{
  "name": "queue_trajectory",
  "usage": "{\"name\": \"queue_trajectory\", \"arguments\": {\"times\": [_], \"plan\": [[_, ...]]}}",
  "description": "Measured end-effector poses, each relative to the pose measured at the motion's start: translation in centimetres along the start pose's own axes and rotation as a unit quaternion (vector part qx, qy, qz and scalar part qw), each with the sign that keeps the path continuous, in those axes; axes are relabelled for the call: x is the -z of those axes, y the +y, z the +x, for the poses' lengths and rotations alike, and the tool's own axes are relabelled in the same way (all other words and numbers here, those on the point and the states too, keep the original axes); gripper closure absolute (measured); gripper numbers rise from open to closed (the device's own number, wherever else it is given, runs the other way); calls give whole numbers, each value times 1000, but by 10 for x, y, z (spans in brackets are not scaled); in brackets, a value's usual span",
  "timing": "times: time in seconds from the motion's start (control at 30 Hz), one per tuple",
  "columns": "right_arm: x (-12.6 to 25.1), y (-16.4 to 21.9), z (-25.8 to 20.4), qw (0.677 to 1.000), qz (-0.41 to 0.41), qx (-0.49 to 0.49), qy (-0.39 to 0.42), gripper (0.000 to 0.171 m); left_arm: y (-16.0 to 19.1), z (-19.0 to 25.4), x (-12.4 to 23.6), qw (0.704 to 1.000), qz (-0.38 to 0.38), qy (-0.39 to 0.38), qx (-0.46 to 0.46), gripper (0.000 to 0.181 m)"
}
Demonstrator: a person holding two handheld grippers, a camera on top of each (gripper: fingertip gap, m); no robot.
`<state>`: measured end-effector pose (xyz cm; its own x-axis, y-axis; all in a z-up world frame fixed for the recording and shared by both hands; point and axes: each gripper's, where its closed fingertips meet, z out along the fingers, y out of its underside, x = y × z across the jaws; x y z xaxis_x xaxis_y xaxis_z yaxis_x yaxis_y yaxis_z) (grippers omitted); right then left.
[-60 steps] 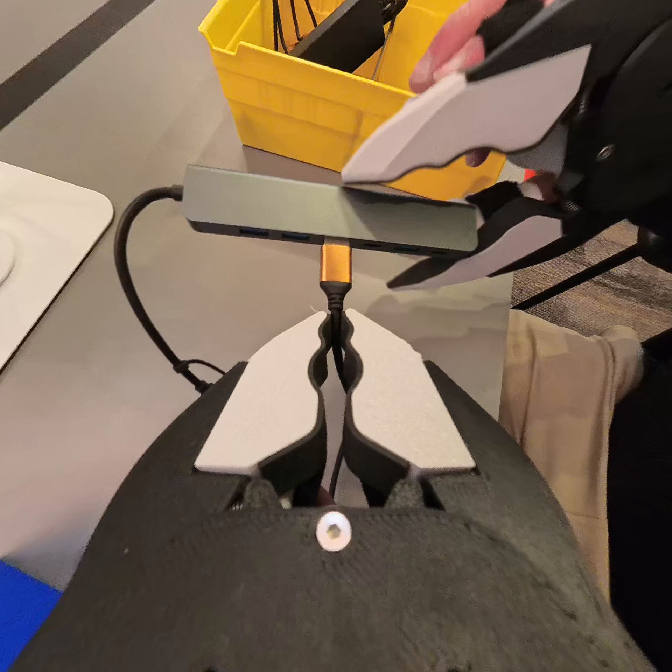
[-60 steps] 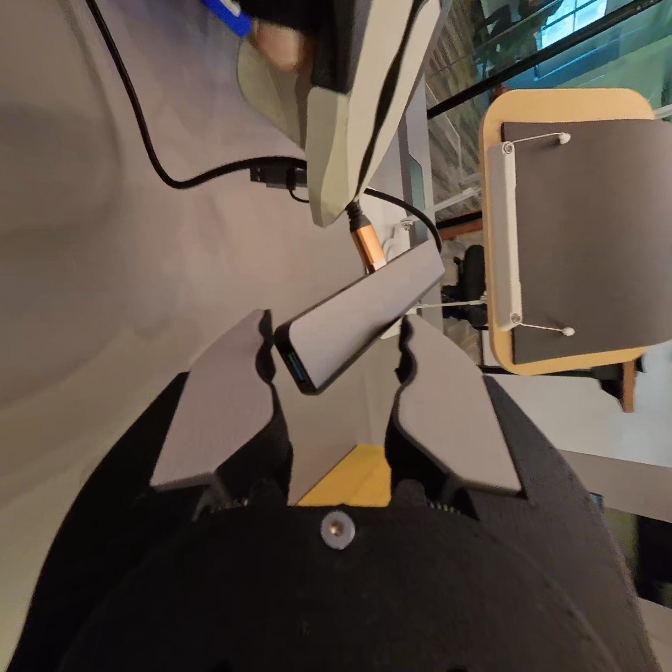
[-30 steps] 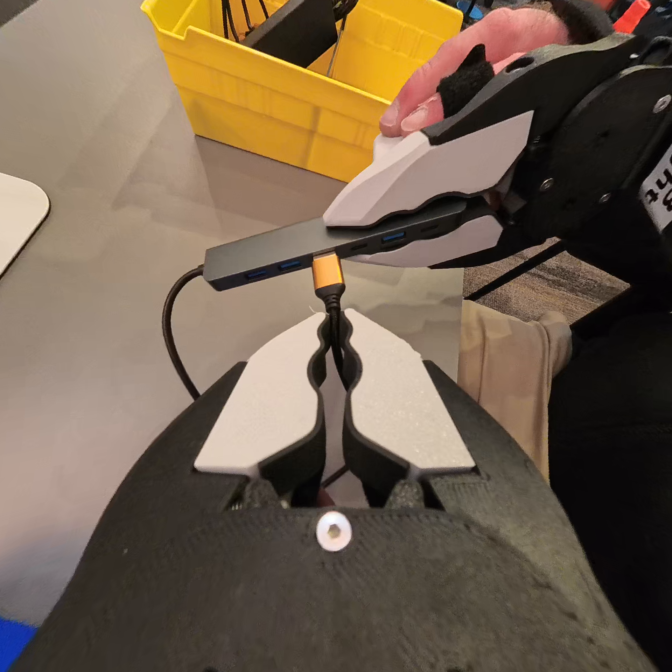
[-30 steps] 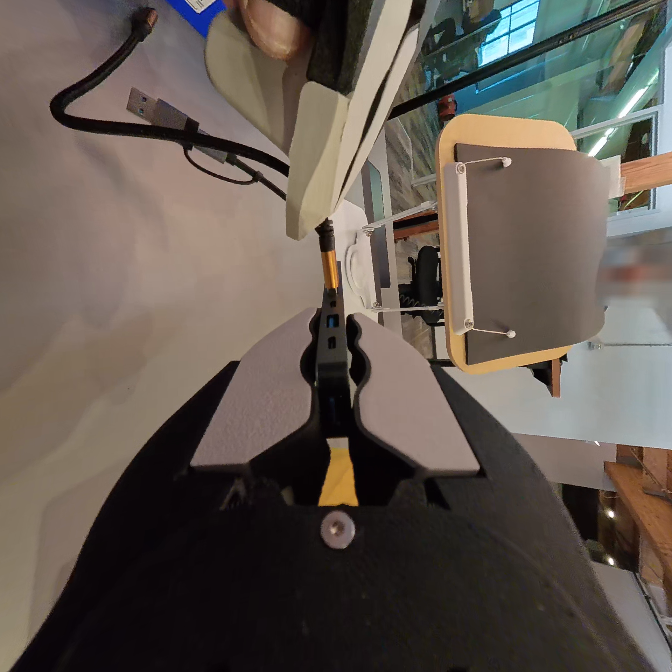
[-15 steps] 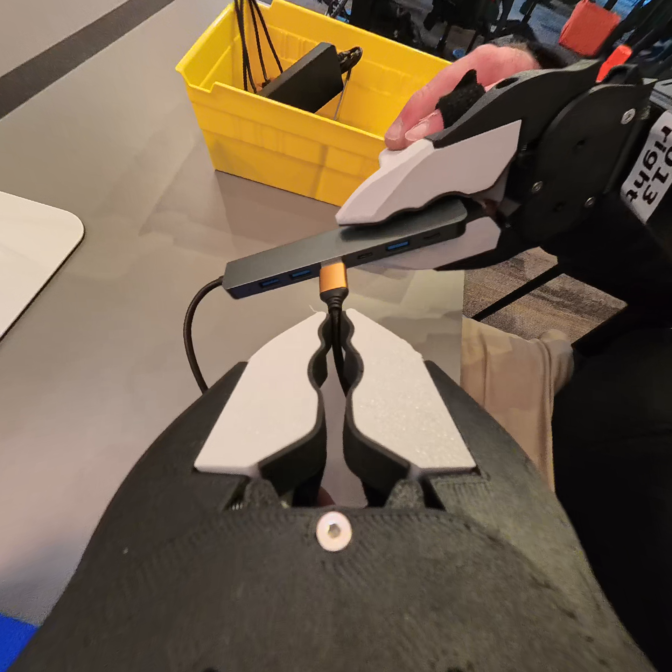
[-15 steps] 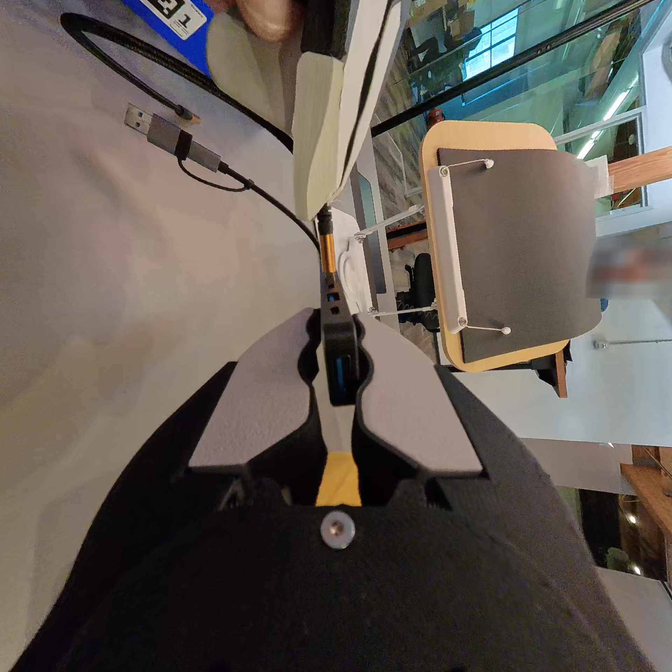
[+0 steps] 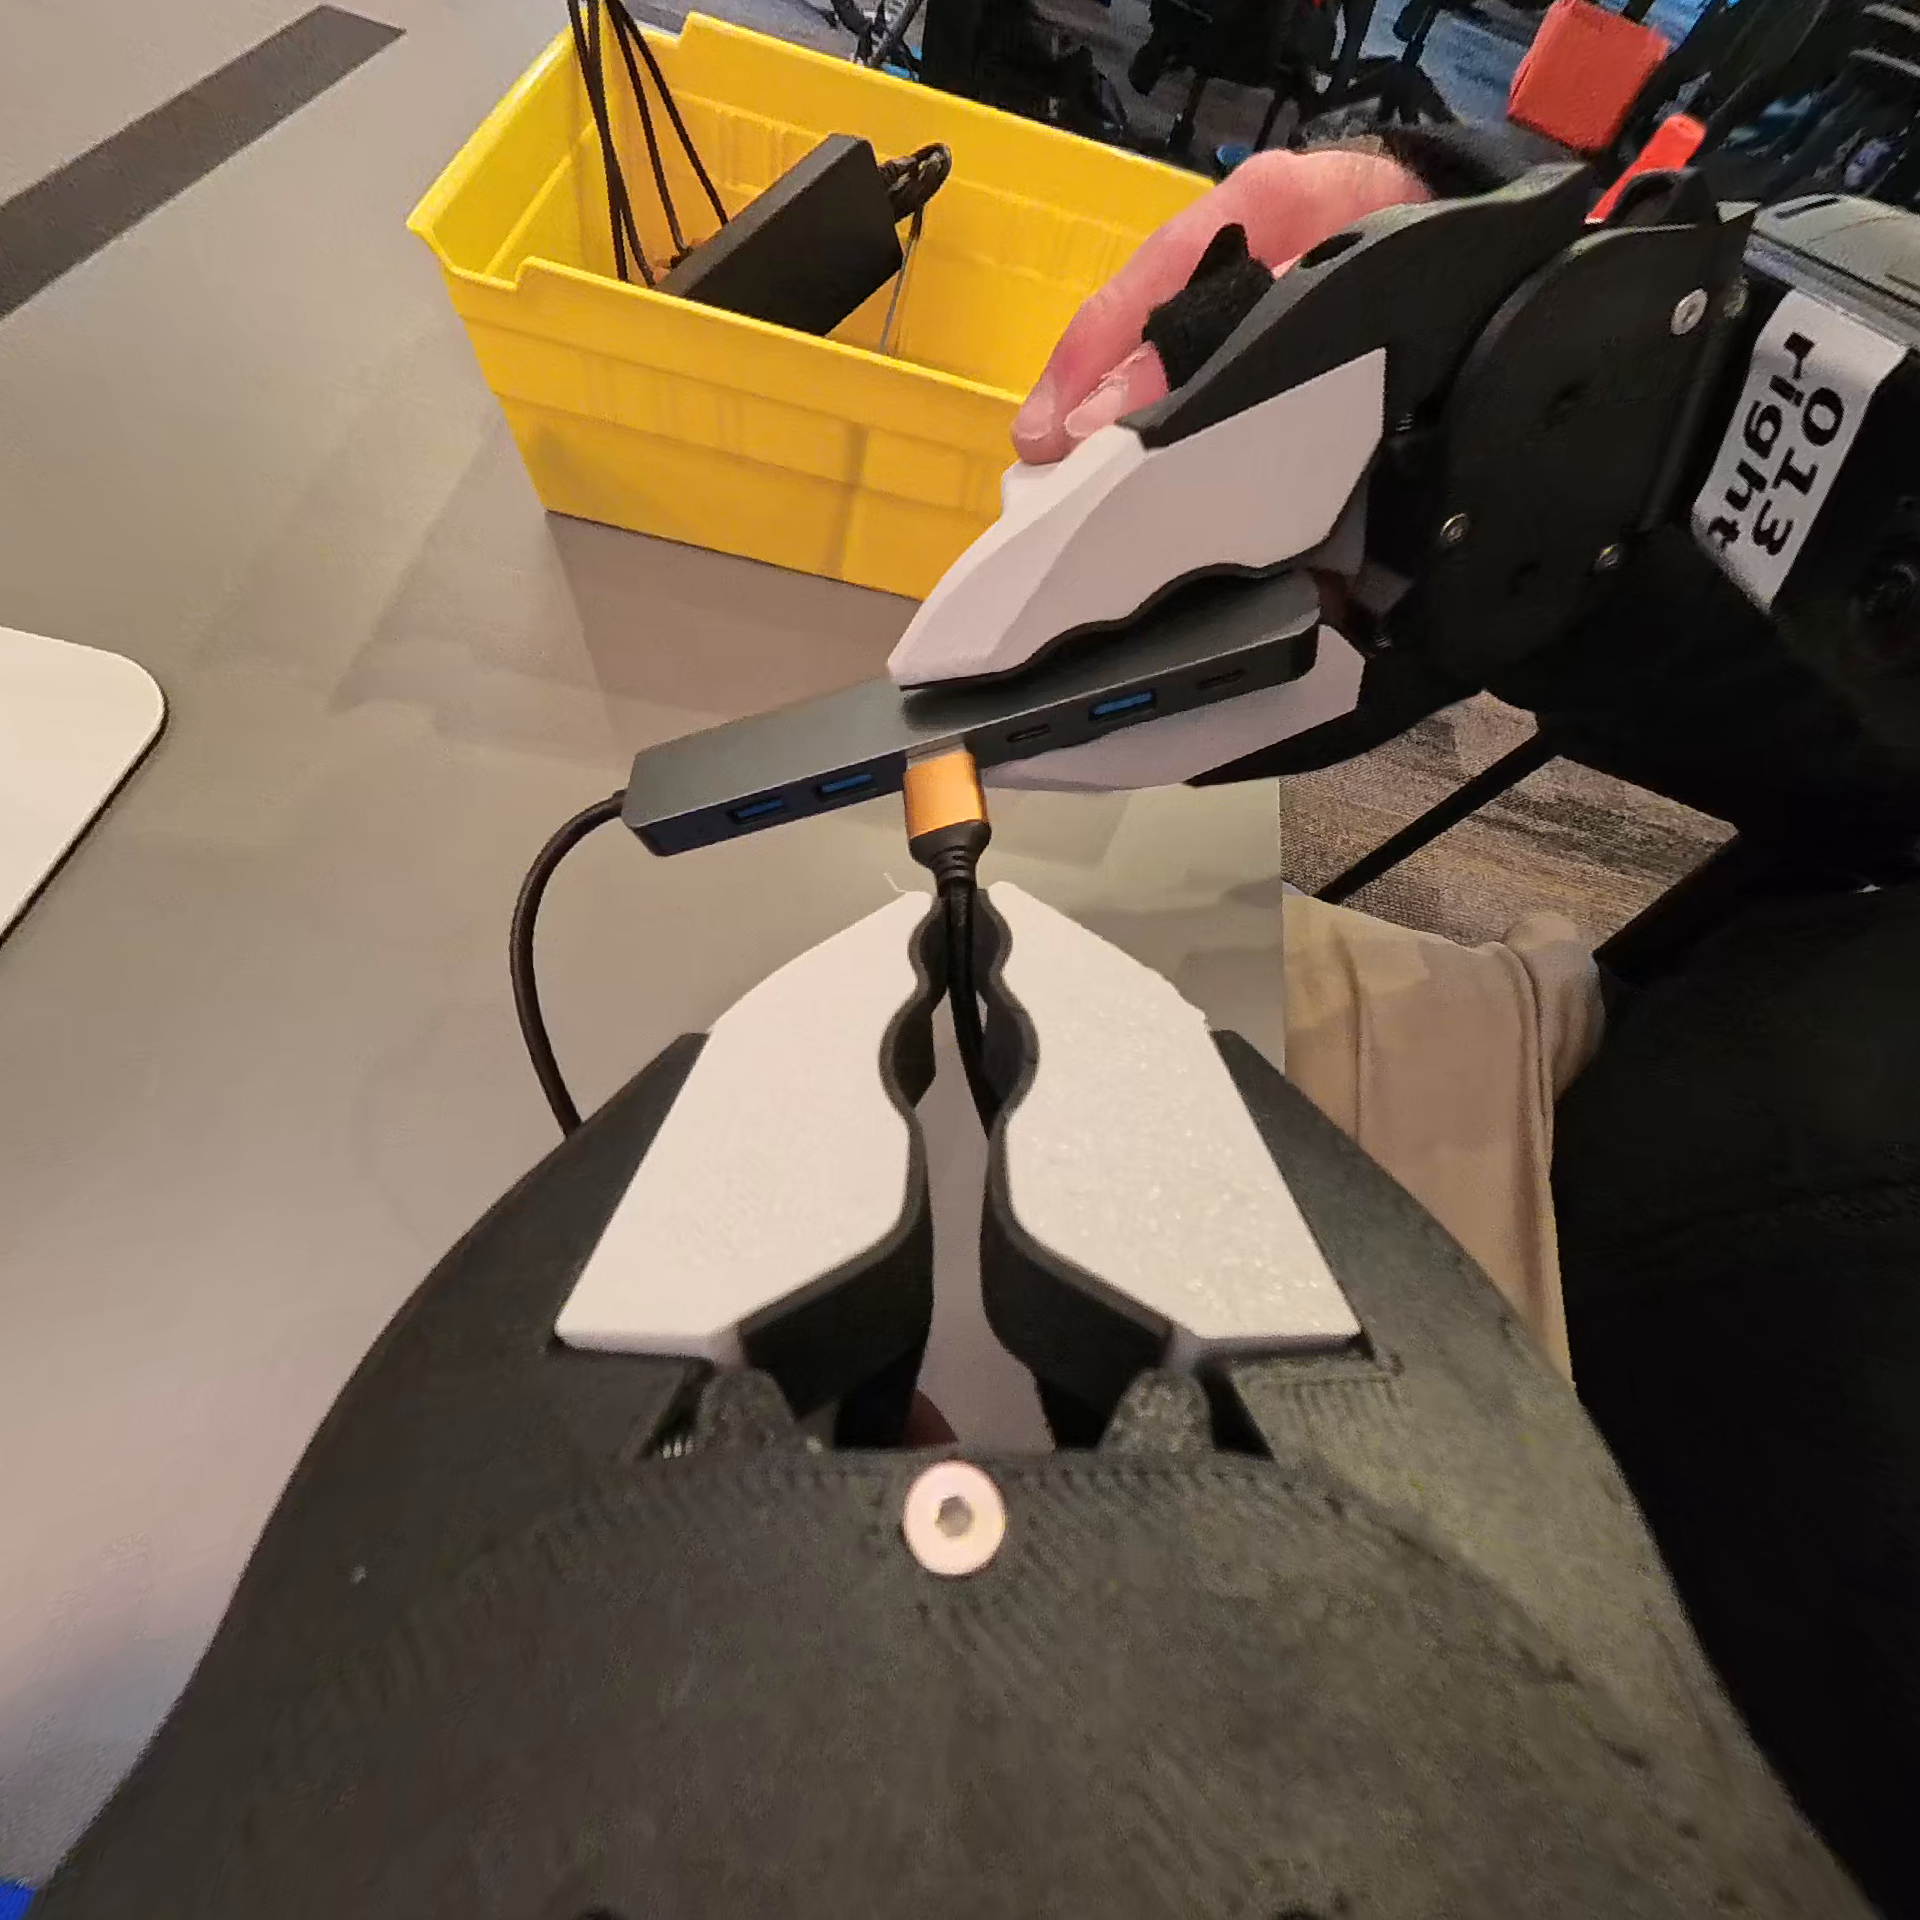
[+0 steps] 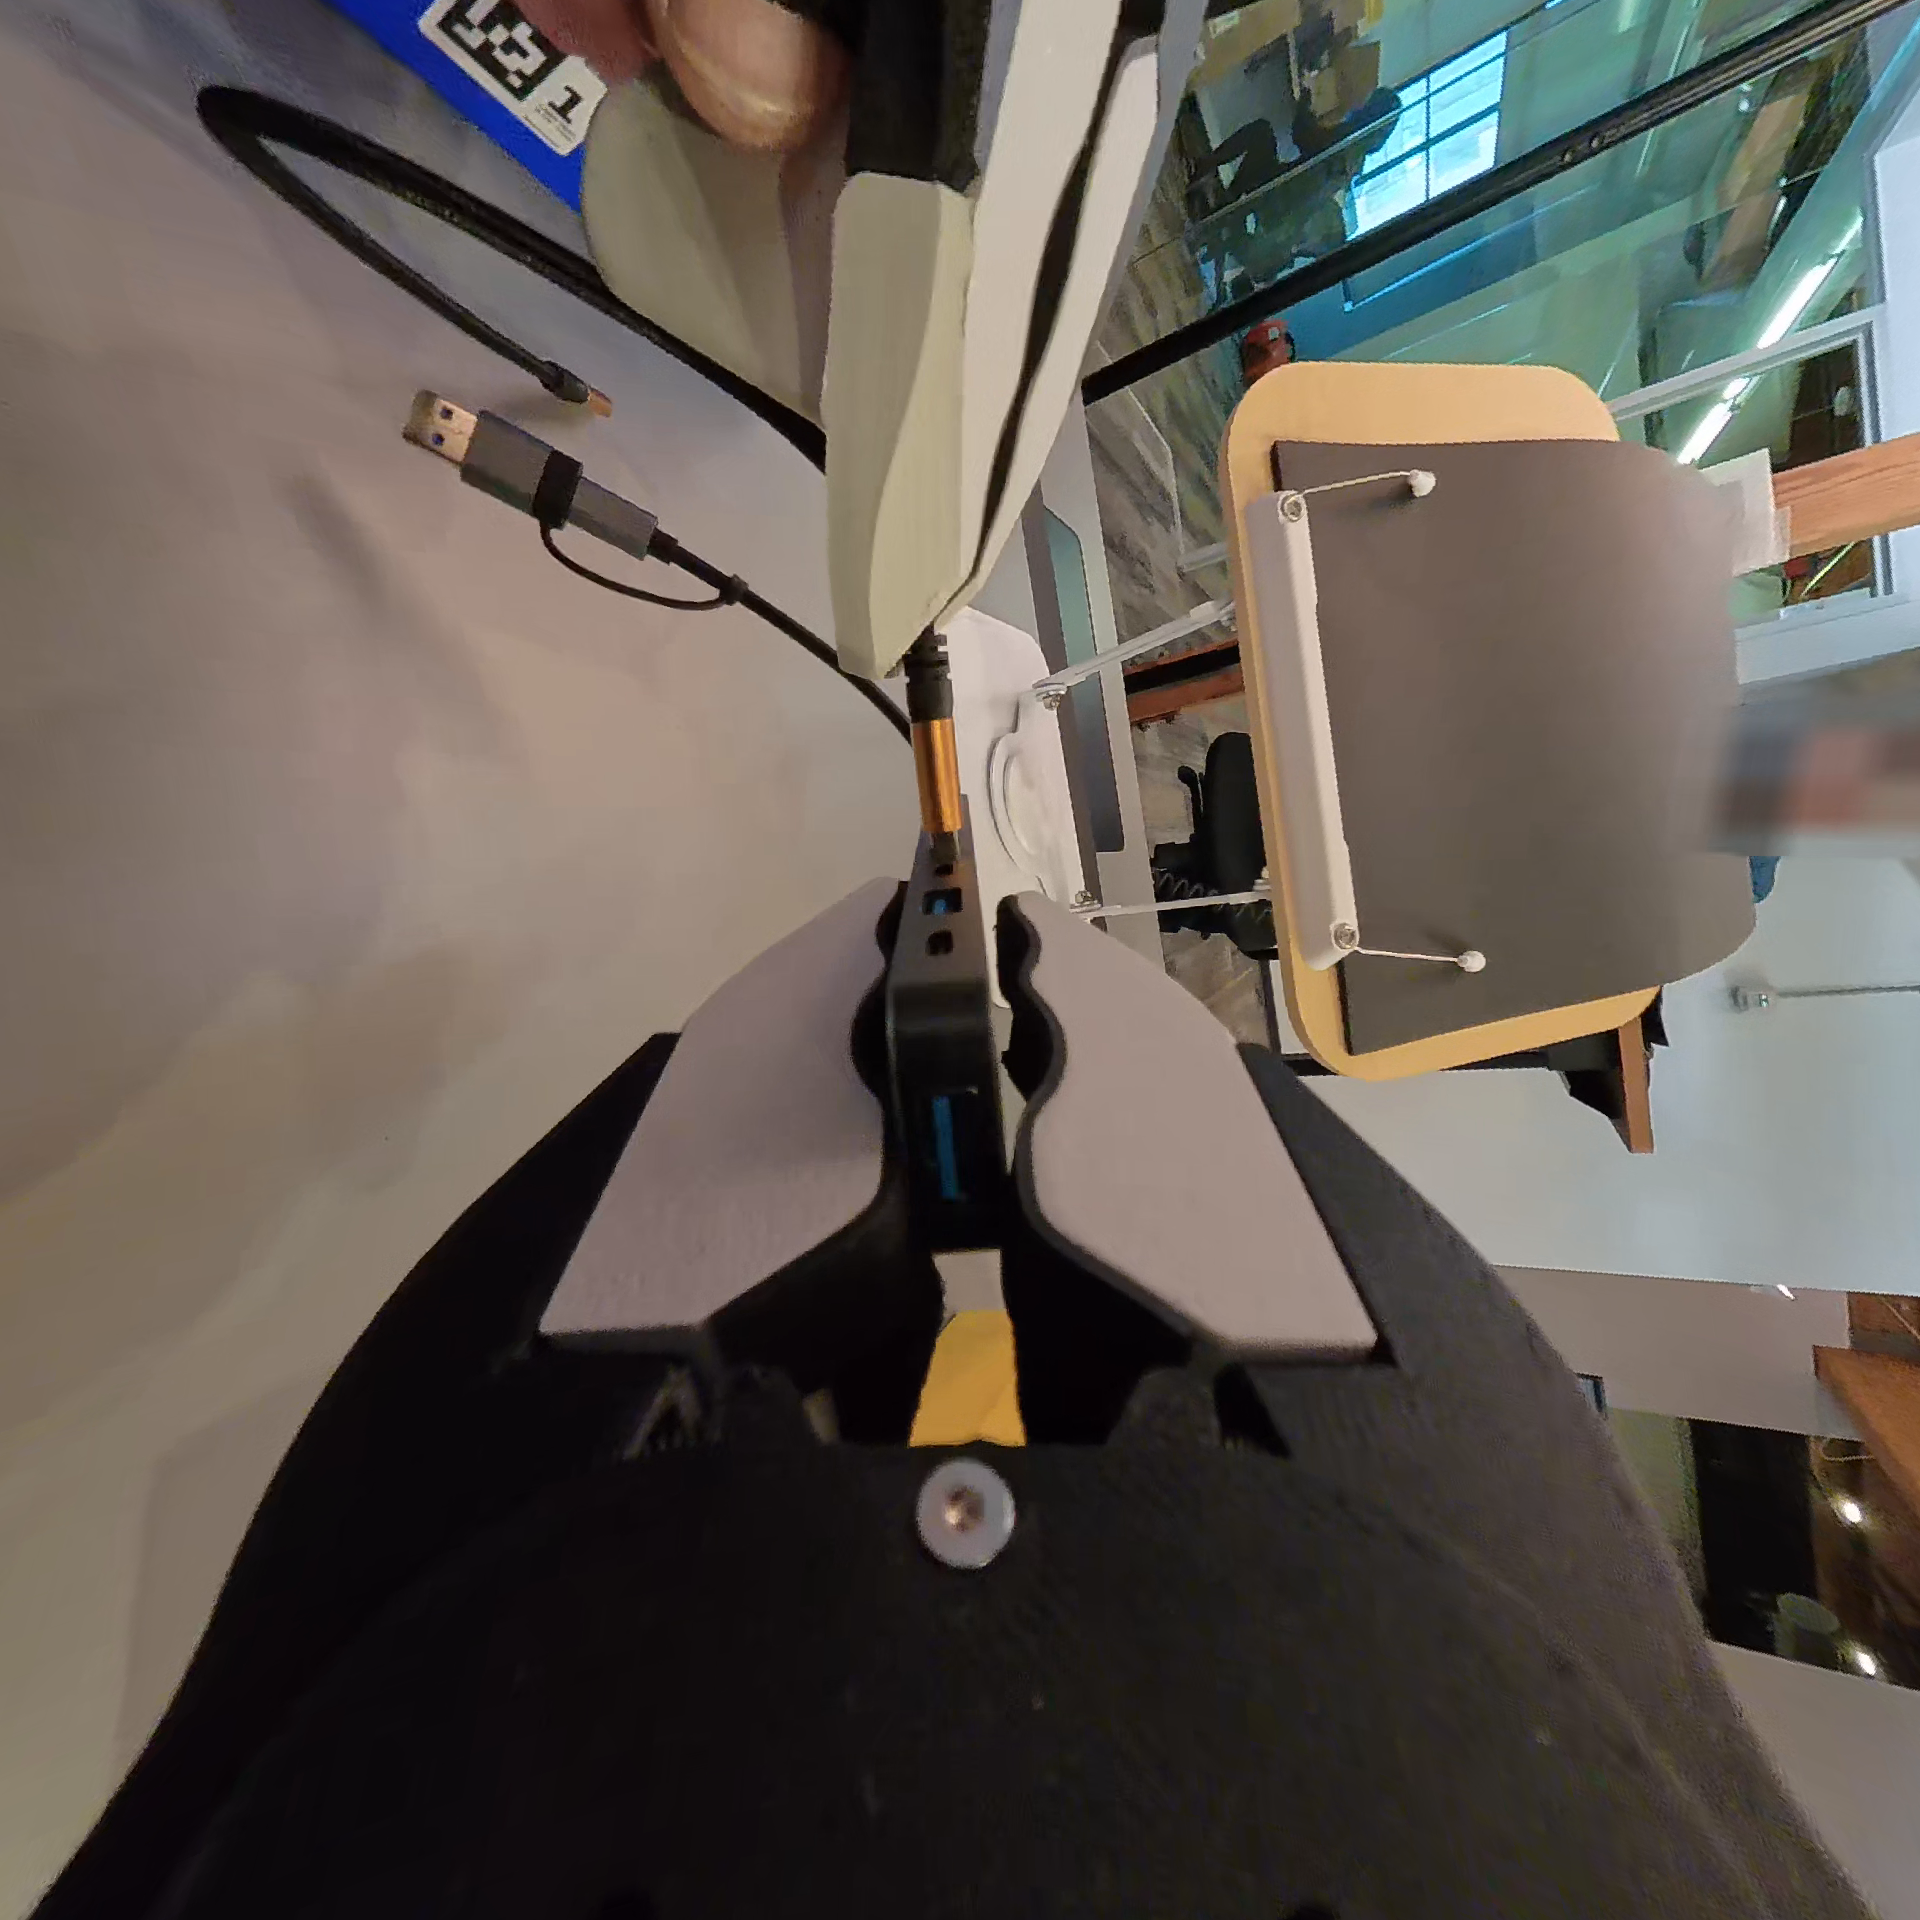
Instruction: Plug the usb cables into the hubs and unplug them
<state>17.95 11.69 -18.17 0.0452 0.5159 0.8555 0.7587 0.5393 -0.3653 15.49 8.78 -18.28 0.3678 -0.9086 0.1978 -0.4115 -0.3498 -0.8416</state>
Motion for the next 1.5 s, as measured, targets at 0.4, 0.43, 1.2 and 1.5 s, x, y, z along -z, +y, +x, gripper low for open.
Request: {"name": "queue_trajectory", "arguments": {"times": [0.4,0.43,1.2,1.5], "plan": [[2,-6,2,1000,20,-22,0,157,-4,-1,1,1000,12,-13,-15,177],[1,-4,3,1000,18,-23,2,154,-5,0,2,1000,11,-11,-16,177],[2,0,-5,1000,-2,-7,-21,160,-7,11,3,1000,20,21,-11,177],[1,2,-8,1000,-8,-16,-25,160,-5,10,1,1000,19,7,-14,177]]}}
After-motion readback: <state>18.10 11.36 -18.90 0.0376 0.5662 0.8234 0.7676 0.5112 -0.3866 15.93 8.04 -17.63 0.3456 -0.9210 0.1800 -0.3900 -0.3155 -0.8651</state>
